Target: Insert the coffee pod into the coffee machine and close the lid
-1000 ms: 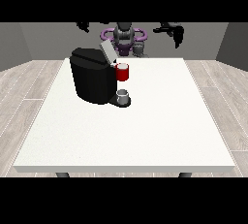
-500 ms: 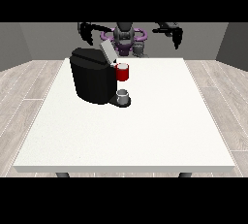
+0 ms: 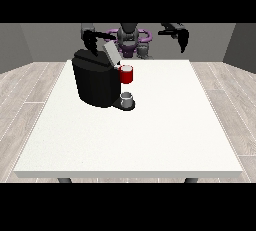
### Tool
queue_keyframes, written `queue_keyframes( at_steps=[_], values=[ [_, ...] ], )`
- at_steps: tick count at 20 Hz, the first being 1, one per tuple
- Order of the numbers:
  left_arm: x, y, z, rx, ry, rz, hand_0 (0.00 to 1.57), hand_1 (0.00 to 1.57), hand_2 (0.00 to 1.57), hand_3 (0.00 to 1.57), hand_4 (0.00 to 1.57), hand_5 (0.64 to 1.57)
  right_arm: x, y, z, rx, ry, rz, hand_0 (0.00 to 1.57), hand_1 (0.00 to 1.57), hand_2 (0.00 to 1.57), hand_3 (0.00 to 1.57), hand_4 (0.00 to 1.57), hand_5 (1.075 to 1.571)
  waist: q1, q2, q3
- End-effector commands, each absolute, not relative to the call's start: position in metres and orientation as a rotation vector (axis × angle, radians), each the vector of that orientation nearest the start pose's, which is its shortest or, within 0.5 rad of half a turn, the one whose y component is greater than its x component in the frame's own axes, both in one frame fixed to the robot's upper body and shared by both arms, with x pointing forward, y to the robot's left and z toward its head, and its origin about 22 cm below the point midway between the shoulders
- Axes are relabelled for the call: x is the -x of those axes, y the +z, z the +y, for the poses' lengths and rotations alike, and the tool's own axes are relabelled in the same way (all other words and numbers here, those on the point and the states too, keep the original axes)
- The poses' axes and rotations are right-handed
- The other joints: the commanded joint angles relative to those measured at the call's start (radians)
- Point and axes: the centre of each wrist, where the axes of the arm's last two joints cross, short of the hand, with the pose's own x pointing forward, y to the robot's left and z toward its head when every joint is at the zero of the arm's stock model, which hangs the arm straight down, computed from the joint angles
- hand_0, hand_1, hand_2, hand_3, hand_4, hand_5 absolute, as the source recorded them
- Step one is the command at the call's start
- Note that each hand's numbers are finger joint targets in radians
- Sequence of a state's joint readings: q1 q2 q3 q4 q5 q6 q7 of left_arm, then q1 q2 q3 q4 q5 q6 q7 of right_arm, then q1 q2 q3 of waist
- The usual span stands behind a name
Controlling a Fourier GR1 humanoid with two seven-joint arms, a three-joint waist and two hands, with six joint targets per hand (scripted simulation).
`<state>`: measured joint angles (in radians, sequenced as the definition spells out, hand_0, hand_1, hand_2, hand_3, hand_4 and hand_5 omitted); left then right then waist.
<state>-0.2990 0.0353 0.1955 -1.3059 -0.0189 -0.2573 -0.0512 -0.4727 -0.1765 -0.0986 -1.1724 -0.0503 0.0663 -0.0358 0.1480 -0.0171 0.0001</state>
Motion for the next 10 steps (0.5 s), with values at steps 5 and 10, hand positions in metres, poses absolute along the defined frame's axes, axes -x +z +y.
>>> queue_keyframes(
  at_steps=[5, 10],
  values=[
    [-0.307, 0.023, 0.253, 0.109, -0.138, -1.680, 0.00, 0.00, 0.00, 0.00, 0.00, 1.571, -0.378, 0.064, -0.223, -0.008, 0.250, -1.699, 0.00, 0.00, 0.00, 0.00, 0.00, 1.571, -0.026, 0.060, -0.0001],
    [-0.306, 0.026, 0.275, 0.073, -0.114, -1.678, 0.00, 0.00, 0.00, 0.00, 0.00, 1.571, -0.382, 0.071, -0.207, -0.008, 0.268, -1.672, 0.00, 0.00, 0.00, 0.00, 0.04, 1.571, -0.035, 0.045, -0.0002]
  ],
)
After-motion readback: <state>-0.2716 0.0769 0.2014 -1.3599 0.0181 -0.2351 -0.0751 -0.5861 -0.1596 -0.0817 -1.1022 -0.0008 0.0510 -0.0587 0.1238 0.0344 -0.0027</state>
